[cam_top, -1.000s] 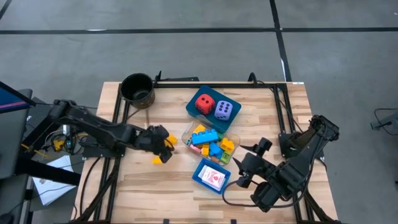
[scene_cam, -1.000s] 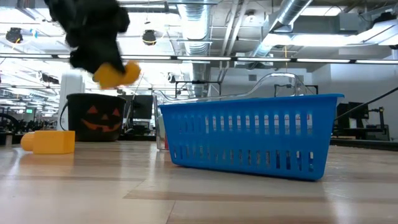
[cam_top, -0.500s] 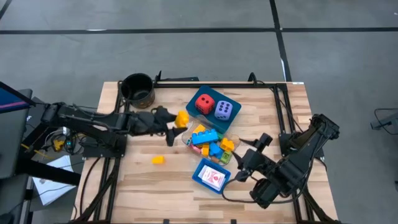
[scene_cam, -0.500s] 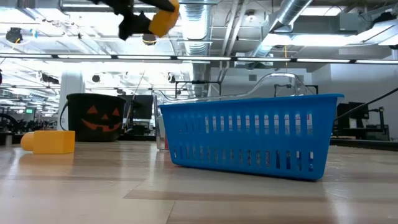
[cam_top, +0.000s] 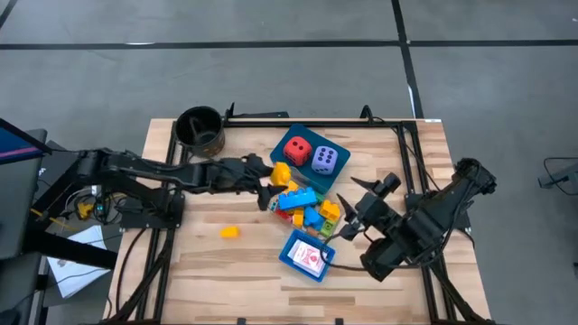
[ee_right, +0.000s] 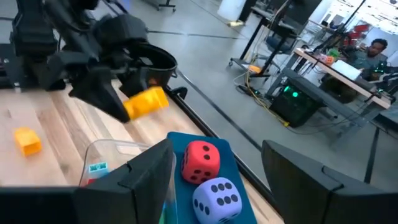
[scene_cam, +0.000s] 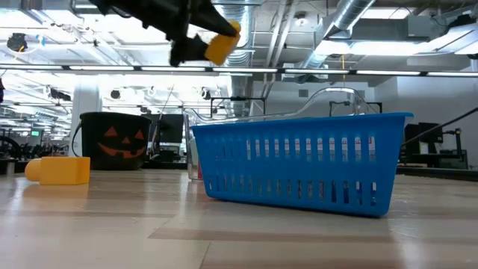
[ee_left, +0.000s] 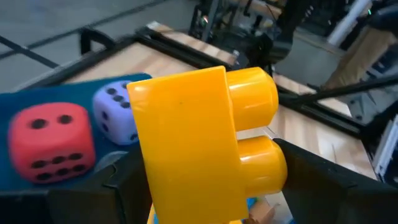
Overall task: Pick & Place Toys
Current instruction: Put the yellow game piece block into the transparent bin
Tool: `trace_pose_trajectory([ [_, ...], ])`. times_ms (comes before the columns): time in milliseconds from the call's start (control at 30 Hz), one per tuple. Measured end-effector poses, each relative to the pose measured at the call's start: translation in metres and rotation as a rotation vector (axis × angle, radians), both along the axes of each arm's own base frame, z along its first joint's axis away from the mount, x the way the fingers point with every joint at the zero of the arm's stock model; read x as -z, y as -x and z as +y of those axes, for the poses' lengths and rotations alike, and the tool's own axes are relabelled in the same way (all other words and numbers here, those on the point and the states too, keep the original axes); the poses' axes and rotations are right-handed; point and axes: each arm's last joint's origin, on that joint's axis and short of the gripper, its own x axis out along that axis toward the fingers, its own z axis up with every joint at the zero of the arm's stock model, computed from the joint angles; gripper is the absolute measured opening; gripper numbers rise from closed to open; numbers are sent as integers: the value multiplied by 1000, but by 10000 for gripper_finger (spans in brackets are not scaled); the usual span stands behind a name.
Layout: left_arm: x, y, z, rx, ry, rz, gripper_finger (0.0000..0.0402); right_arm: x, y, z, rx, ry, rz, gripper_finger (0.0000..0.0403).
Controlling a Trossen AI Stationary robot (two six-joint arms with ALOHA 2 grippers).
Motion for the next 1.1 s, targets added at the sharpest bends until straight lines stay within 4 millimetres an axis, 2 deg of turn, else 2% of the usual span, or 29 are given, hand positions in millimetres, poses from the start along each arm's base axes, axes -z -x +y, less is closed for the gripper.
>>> trace_pose_trajectory([
  [267,16,-52,-3,88,12,104,273,28,6,15,-29,30,6,239],
  [400,24,-69,-10,145,30,187,273,22,20,14,-52,14,-37,239],
  [700,29,-69,-28,300,33,288,283,23,27,18,-79,42,-60,239],
  [1100,33,-67,-17,283,14,316,283,23,25,15,-63,43,-59,239],
])
